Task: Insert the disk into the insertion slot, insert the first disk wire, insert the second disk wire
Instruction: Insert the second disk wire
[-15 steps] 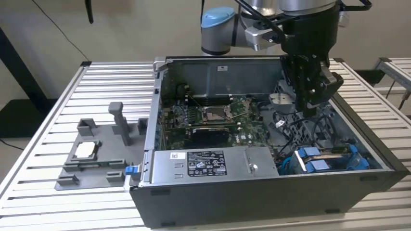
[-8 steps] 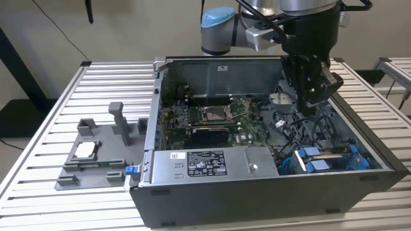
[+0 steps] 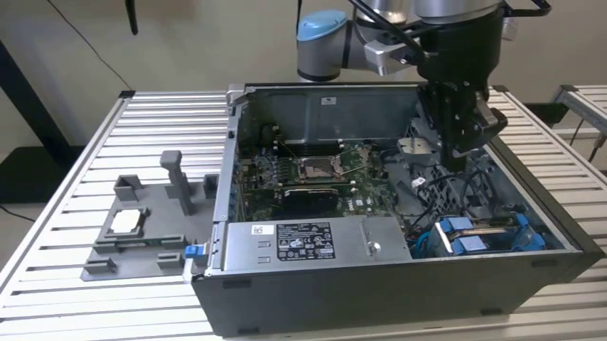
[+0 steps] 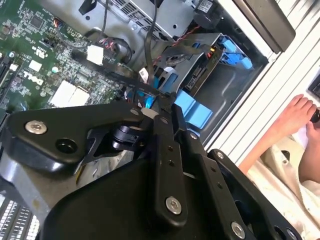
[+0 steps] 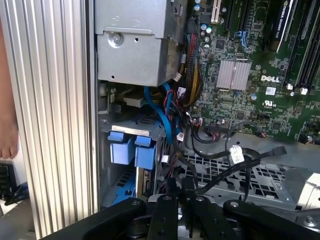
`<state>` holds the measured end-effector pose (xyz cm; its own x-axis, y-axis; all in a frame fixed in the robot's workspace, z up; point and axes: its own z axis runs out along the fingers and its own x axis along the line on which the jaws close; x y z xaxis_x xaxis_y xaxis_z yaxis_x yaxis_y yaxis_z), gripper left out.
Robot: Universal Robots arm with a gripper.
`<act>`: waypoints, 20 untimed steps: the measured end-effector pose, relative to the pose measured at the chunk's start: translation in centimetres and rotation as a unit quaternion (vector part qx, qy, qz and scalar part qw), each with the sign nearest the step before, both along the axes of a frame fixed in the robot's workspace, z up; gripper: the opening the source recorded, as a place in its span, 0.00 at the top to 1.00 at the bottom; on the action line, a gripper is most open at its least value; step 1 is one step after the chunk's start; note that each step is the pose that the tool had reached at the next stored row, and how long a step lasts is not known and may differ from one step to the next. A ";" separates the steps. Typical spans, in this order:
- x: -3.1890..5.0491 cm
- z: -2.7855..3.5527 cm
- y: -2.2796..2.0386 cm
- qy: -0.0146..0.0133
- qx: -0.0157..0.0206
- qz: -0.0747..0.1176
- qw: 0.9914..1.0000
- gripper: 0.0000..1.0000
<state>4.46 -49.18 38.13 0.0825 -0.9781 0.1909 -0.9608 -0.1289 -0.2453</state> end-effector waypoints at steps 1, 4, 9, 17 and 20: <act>0.08 -0.02 -0.02 0.000 0.000 0.000 1.000 0.84; 0.49 -0.02 -0.18 0.001 0.000 0.000 1.000 0.84; 1.81 -0.11 -0.98 0.009 0.000 0.000 1.000 0.84; 3.33 -0.31 -3.16 0.021 0.000 0.000 1.000 0.84; 3.40 -0.38 -3.79 0.022 0.000 0.000 1.000 0.84</act>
<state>7.86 -52.97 37.74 0.0909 -0.9782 0.1869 -0.9709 -0.1288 -0.2019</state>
